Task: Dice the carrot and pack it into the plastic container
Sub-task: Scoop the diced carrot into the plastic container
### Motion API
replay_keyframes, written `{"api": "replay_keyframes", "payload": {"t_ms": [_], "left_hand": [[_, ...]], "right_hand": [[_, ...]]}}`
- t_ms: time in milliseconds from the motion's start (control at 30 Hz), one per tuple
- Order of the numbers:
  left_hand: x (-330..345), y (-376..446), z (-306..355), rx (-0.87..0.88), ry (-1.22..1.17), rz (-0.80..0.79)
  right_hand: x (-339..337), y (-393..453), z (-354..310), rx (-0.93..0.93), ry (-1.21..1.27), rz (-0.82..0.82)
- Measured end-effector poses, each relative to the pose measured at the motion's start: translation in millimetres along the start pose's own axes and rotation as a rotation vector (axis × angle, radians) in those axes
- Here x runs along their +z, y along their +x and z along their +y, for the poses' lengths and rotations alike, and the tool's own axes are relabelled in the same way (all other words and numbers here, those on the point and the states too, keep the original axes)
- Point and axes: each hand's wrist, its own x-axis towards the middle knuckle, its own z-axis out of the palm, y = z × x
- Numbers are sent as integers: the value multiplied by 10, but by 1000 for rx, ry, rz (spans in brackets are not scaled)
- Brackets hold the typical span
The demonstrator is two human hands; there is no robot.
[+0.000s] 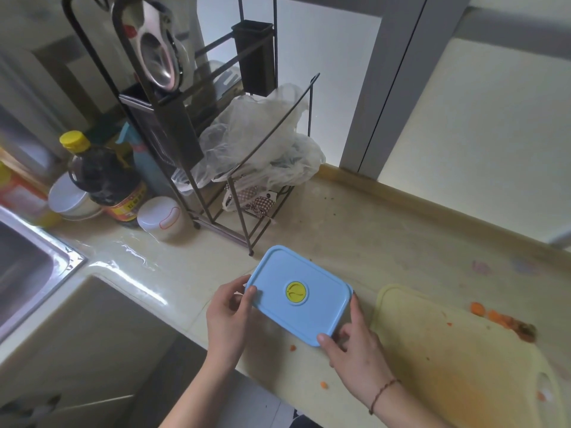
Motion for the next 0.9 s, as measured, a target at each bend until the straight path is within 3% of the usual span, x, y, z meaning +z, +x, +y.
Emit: {"api": "replay_keyframes", "payload": {"t_ms": [133, 233, 267, 333, 400, 433, 533, 633, 767, 900], "left_hand": [[-5, 36, -60, -7, -32, -7], [-18, 81, 0, 34, 85, -16], [-33, 103, 42, 129, 166, -4], [-62, 168, 140, 490, 324, -44], [-18, 318, 177, 868, 494, -281], [19, 390, 221, 946, 576, -395], [148, 535, 299, 831, 697, -521], [269, 567, 275, 759, 621, -418], [345, 594, 202, 791, 530, -301], [300, 596, 264, 736, 516, -407]], "right_hand": [[37, 14, 49, 23, 13, -33], [-20, 65, 36, 48, -4, 11], [-47, 98, 23, 45, 2, 70], [-76, 170, -1, 1, 24, 196], [-79, 250, -27, -26, 11, 269], [-75, 297, -46, -9, 6, 287], [-56, 469, -114, 70, 45, 319], [-43, 592, -97, 86, 51, 287], [41, 638, -14, 54, -25, 263], [84, 572, -37, 130, 67, 302]]}}
